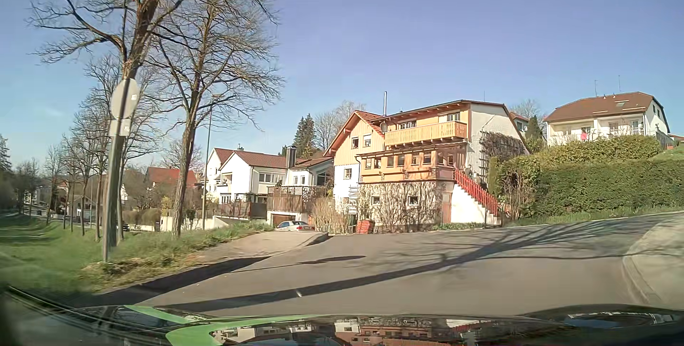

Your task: Follow the waypoints while adhering to traffic rules and regulations

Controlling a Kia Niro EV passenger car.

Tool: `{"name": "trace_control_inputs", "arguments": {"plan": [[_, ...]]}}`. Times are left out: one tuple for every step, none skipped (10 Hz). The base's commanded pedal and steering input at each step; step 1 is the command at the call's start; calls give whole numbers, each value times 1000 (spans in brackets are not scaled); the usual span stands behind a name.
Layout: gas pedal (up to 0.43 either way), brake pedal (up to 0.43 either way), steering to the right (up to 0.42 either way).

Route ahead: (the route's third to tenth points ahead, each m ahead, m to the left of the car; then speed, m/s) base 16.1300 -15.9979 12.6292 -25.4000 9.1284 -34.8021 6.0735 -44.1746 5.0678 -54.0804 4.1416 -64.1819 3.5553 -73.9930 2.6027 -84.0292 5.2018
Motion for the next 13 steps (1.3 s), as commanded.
{"name": "trace_control_inputs", "arguments": {"plan": [[0,67,204],[0,67,213],[0,67,222],[0,61,235],[0,61,249],[0,61,260],[0,61,274],[0,61,288],[0,61,301],[0,61,310],[0,61,323],[0,61,332],[0,61,340]]}}
